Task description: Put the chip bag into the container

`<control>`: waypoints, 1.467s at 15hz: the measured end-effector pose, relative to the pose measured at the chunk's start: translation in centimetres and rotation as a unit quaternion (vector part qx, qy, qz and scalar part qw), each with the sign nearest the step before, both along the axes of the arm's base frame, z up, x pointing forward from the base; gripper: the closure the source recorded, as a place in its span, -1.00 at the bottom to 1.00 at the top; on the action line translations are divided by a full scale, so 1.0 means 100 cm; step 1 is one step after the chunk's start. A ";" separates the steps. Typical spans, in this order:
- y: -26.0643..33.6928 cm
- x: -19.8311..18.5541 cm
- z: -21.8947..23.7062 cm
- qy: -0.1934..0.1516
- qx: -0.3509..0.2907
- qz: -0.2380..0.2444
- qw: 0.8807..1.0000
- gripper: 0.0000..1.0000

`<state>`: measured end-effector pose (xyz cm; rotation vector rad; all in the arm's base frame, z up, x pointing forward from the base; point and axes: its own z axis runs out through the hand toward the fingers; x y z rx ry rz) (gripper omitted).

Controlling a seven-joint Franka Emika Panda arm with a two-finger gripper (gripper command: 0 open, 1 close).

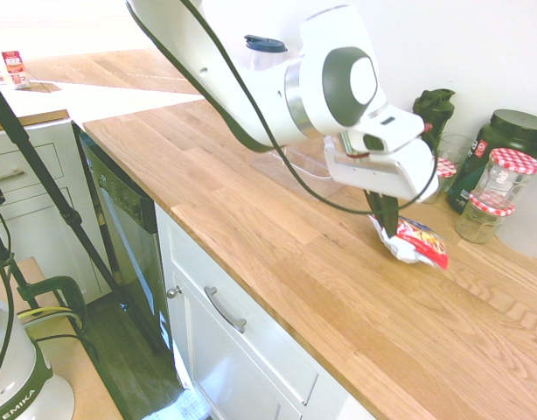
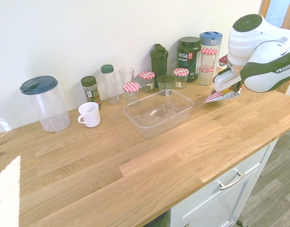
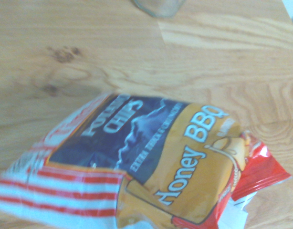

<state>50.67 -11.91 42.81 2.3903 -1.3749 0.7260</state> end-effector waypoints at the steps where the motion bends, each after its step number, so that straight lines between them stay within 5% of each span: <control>1: 0.022 0.001 0.018 -0.006 -0.004 0.007 1.000 1.00; 8: 0.147 0.025 0.099 -0.037 -0.025 0.029 0.999 1.00; 16: 0.214 0.098 0.053 0.019 -0.039 0.032 0.999 1.00; 17: 0.214 0.103 0.045 0.029 -0.043 0.028 0.998 -1.00; 22: 0.198 0.121 0.011 0.059 -0.053 0.010 0.997 -1.00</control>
